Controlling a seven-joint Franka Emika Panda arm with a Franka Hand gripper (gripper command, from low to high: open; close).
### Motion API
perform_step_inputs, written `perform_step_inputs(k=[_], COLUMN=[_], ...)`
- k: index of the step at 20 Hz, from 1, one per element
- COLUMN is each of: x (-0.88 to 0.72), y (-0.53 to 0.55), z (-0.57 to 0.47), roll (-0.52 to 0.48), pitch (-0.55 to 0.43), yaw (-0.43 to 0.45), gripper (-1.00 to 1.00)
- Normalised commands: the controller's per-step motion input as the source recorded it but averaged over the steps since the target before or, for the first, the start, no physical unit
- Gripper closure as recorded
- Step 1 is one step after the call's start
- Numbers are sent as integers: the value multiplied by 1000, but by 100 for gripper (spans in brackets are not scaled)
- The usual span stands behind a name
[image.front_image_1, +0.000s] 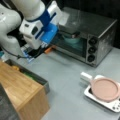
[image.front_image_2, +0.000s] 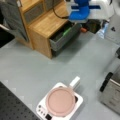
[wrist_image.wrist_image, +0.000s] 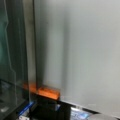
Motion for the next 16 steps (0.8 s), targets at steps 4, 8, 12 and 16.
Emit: perform_step_inputs(k=[4,8,12,16], x=[-382,-326,-310,-279], y=[592,724,660,499], z=[-131,-110,-32,53], roll=[196,90,-5,18], pitch=[-155,-169,-156,-128], yaw=[-89,-128,-174,-206], gripper=[-100,-100,-100,-100])
